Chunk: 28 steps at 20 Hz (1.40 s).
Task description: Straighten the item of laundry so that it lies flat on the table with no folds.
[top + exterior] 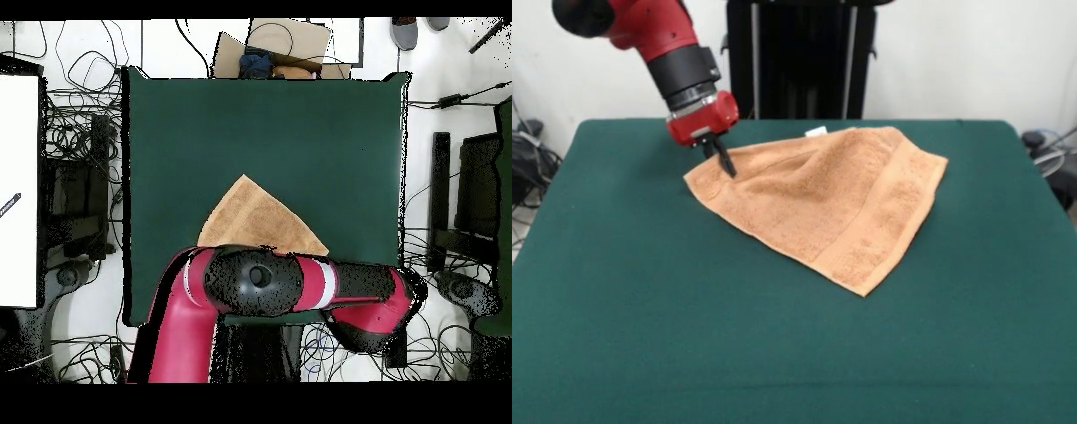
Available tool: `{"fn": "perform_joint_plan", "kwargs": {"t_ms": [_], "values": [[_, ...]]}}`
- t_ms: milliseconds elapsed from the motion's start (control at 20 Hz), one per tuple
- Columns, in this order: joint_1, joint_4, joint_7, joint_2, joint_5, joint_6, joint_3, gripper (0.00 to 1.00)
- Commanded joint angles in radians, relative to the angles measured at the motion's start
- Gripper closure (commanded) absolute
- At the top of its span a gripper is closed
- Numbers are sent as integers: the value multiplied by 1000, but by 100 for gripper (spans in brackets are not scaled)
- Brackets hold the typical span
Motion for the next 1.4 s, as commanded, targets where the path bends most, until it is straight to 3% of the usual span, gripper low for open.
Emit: {"fn": "perform_joint_plan", "kwargs": {"t_ms": [50, 1400], "values": [[0, -182, -21, -23, -30, 185, 75, 100], [3, -382, 169, -32, -243, 319, 103, 100]]}}
